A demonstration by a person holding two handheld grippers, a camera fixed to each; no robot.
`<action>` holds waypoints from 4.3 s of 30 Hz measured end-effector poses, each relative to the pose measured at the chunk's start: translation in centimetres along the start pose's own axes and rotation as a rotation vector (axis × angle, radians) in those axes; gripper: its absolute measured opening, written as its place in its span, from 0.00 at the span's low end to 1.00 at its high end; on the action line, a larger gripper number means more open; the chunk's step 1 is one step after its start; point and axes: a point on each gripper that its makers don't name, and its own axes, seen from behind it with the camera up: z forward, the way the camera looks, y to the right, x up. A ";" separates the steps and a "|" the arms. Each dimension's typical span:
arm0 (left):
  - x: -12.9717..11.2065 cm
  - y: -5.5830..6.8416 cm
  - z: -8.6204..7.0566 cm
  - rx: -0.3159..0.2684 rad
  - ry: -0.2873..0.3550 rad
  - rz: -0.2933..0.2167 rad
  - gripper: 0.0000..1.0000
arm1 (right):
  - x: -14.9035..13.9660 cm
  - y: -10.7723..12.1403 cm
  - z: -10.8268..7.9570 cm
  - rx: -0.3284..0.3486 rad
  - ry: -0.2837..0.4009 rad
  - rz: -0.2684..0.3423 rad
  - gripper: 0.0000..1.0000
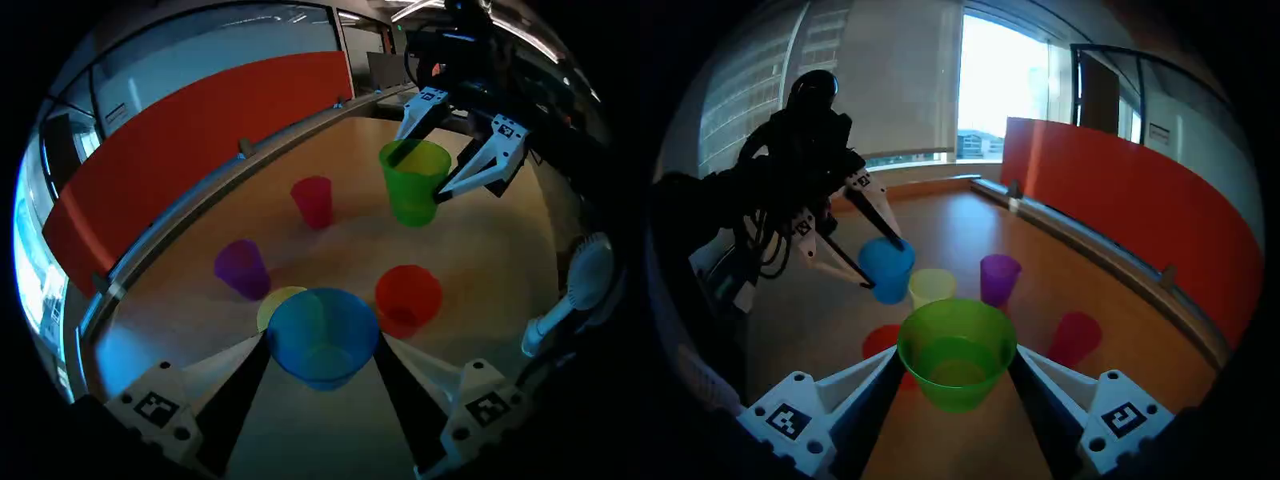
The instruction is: Pour water
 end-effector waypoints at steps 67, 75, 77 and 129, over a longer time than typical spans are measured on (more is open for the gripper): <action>-7.6 2.7 3.6 -0.101 -0.100 -0.127 1.00 | -10.5 -0.9 3.8 0.026 -0.231 0.040 0.92; -7.9 2.7 3.4 -0.091 -0.103 -0.115 1.00 | -10.2 -1.1 3.4 0.031 -0.225 0.053 1.00; -7.9 2.7 3.1 -0.087 -0.102 -0.116 1.00 | -10.4 -1.2 3.1 0.029 -0.230 0.052 1.00; -5.4 -6.0 -8.7 0.380 0.338 -0.380 1.00 | -5.9 2.3 -8.4 -0.360 0.141 0.108 1.00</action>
